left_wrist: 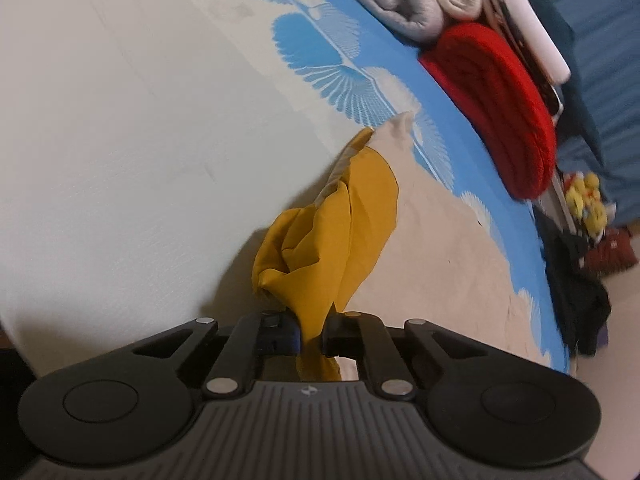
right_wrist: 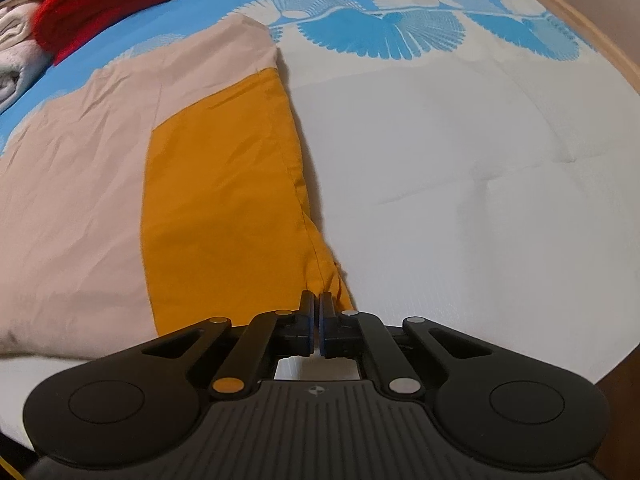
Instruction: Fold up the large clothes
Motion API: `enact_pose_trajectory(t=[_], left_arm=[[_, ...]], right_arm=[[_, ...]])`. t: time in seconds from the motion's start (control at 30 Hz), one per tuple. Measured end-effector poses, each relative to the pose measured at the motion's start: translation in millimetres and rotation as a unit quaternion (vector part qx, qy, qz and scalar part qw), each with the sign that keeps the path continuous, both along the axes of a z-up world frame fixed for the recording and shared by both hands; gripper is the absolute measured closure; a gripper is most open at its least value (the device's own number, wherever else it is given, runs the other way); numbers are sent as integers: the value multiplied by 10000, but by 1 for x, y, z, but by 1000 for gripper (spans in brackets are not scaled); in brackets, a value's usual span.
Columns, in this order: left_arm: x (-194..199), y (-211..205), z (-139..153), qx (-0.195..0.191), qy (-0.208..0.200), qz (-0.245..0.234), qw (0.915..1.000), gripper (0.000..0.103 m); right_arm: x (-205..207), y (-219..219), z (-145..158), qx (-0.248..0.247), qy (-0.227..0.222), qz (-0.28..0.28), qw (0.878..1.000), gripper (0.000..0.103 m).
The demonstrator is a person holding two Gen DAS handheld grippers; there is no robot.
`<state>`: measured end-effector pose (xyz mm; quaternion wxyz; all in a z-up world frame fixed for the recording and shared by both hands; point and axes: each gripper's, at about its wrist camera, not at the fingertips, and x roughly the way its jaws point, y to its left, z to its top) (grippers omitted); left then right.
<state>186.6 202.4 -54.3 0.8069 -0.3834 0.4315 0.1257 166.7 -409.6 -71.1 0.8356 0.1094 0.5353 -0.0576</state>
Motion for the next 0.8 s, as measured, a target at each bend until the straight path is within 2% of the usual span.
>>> enact_pose_trajectory(t=[0.13,0.23,0.33,0.4,0.47,0.5,0.57,0.6,0.67,0.77,0.8], left_arm=[[-25,9,13,87,238,-146,9996,94],[-53,14,14,133,446,-187,9987,94],[-68,21,1,-61,660,-153,9977,89],[-65,27,-9,-159,715,-228,9971,85],[-57,32,-17,-235,758,-195,9967,81],[-55,33,-19,-270,783,-151,9965,79],[-53,31,-22,-191,809,-142,9964,60],[-52,29,-25,-128,836,-153,9963,55],[-51,25,-31,16,879,-169,9960,41],[-52,26,-44,59,920,-45,9957,35],[-51,25,-44,69,886,-16,9960,35]], right_arm=[[-14,-4,8,119,163,197,9996,102],[-25,-6,6,312,531,304,9976,102],[-32,-2,6,187,655,533,9963,102],[-31,-1,10,-47,505,596,9969,101],[-30,4,22,-648,61,634,9959,101],[-30,7,33,-853,-345,656,9936,101],[-32,17,58,-1244,-1328,752,9804,101],[-34,23,70,-1329,-1792,790,9716,101],[-36,26,84,-1142,-2338,812,9621,101],[-29,30,89,-701,-2529,818,9615,98],[-28,33,89,-582,-2588,826,9606,94]])
